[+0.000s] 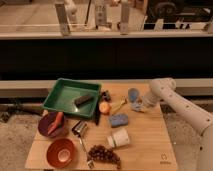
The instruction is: Place towel in purple bowl
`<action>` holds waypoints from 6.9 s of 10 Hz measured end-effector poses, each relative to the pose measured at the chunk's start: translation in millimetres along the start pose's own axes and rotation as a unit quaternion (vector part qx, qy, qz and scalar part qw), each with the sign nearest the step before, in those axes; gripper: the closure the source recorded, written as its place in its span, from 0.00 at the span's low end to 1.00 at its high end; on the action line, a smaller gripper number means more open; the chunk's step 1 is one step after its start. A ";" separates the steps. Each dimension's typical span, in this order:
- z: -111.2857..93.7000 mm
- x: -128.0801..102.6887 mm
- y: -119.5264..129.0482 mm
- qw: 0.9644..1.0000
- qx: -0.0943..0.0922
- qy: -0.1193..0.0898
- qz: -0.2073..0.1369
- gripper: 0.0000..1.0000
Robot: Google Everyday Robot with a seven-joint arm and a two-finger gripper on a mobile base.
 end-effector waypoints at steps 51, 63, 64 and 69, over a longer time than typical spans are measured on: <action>-87.6 -89.8 -105.7 0.985 0.173 -0.015 0.006 1.00; -93.5 -92.0 -112.5 0.982 0.189 -0.012 -0.005 1.00; -92.3 -99.3 -109.1 0.982 0.185 -0.013 -0.024 1.00; -87.8 -207.0 -64.4 0.975 0.167 -0.030 -0.142 1.00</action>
